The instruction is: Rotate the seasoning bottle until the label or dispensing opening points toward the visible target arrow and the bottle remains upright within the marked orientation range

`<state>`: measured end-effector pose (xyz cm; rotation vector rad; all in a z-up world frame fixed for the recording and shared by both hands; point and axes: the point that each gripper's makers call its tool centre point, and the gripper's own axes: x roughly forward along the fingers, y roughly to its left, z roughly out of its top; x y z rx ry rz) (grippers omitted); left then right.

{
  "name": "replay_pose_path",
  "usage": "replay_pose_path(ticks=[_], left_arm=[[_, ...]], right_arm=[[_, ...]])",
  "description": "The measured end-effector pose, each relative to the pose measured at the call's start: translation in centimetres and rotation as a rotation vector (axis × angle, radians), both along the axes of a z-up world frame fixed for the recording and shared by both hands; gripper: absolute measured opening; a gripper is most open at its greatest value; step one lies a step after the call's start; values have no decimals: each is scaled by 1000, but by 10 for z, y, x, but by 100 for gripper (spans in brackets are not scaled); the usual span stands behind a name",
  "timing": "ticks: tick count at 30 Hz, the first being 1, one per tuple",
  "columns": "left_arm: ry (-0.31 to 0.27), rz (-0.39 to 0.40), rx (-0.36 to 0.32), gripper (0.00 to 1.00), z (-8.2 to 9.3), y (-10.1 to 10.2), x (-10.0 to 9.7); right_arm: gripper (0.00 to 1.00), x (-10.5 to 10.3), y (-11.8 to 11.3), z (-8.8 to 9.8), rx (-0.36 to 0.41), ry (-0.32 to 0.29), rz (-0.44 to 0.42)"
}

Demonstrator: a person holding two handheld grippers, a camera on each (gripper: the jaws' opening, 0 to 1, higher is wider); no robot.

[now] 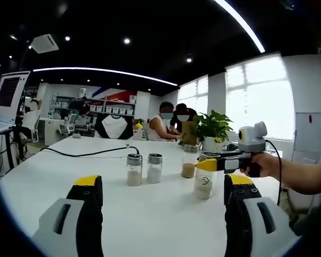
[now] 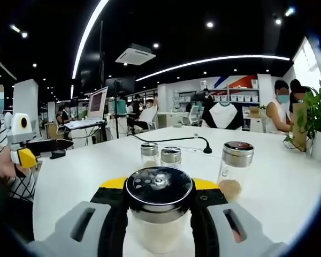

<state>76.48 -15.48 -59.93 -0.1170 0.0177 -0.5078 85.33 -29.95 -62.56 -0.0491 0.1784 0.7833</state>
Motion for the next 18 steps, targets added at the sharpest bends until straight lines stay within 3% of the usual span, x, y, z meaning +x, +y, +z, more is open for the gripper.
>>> replay_pose_path(ticks=[18], left_arm=[[4,1,6,99,1,0,2]], right_arm=[[43,-2,2,0,-2,-5,43]])
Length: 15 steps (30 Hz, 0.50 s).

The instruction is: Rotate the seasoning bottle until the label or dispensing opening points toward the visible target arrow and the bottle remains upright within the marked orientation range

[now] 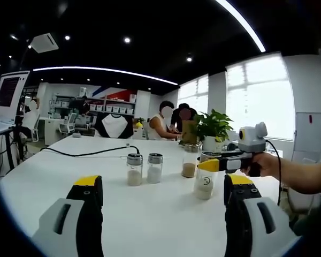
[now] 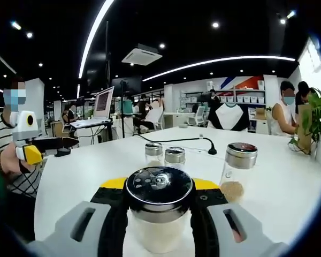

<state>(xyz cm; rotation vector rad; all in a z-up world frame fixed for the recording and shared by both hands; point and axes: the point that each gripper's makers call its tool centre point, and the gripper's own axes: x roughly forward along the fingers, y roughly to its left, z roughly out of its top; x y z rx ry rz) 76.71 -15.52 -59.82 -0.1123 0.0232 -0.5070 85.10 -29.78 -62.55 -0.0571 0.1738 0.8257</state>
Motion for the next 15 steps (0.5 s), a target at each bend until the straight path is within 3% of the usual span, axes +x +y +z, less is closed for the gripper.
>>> replay_pose_path(ticks=[9,15], left_arm=[[4,2,1,99,-1,1,0],[1,6,-2,99,0,2,1]], right_arm=[[44,0,0,0,6,5,-8],[52,-2,2,-3,41,35,-25]])
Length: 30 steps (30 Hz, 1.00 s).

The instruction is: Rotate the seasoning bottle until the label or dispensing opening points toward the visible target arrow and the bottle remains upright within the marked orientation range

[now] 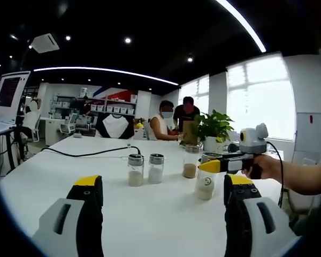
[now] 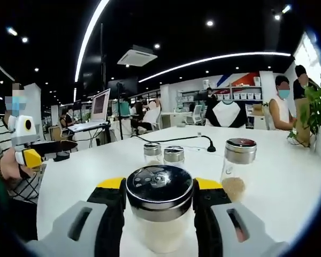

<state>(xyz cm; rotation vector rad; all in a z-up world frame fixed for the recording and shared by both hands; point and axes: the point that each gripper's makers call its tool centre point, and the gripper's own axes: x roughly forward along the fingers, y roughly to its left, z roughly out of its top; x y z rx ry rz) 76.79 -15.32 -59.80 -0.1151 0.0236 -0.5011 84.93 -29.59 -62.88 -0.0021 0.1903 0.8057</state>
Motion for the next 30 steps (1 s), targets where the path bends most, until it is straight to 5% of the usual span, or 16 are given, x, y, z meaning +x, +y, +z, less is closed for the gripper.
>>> replay_pose_path(ticks=[15,30], left_arm=[[12,-8,-2,99,-4,-2,0],[16,-12,-8,99,-6,-4,-2]], right_arm=[[67,0,-12,12,30,8,-183],[66,1,-17,15,22,-24,-392]])
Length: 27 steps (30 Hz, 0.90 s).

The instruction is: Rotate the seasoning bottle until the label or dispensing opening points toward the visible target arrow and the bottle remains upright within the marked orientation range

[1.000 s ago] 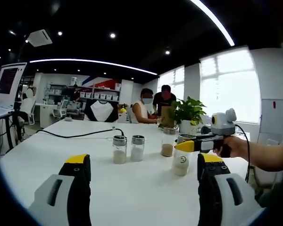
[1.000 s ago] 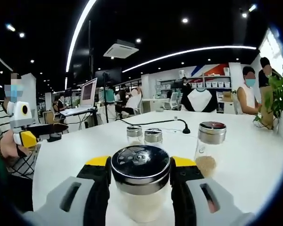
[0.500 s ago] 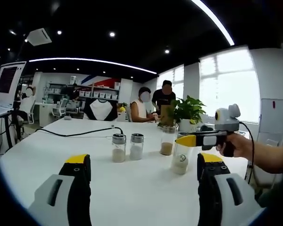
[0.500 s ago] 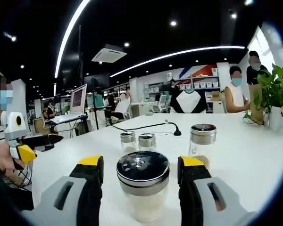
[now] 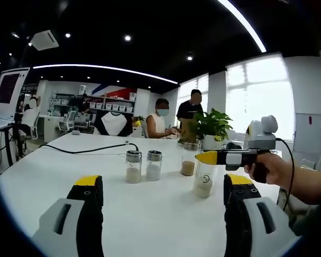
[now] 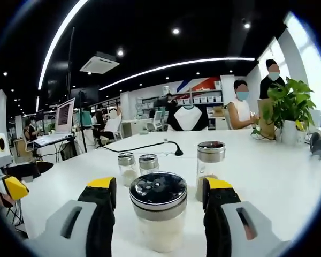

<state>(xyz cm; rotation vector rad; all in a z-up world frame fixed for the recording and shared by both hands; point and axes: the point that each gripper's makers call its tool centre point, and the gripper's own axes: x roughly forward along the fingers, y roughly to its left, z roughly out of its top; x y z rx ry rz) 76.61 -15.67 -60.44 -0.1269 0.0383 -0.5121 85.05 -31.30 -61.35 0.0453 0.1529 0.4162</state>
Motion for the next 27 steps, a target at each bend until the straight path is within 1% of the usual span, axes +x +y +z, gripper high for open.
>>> replay_pose_path(ticks=[3,4,6,9,14,17,20,21,24,26,27], left_arm=[[1,0,1,98,-1,0,0],[2,0,0,98,-1,0,0],[2,1,-2,98,-1,0,0],[-1,1,0,98,0,0,0],[-2,2,-2,98,1,1,0],[-2,3,-2,98,1,1,1],[-2,4,-3,98,1,2,1],[-2,4,-2,98,1,2,1],[-1,7,-2,98,1,3,2],[-2,9,-2,98,2,3,2],[-2,10,-2,98,2,4,2]], right_arm=[[66,2,-1,1,-29,-14,-47],[66,2,-1,2,-29,-16,-54],[66,3,0,4,-5,-22,-66],[66,6,-3,4,-15,-26,-110],[66,8,-5,2,-31,-34,-145],[65,9,-5,1,-36,-33,-152],[63,10,-6,-1,-42,-35,-161],[61,11,-5,0,-47,-47,-159],[57,11,-3,1,-62,-58,-155],[53,11,-4,0,-68,-55,-158],[52,12,-3,-1,-59,-47,-156]])
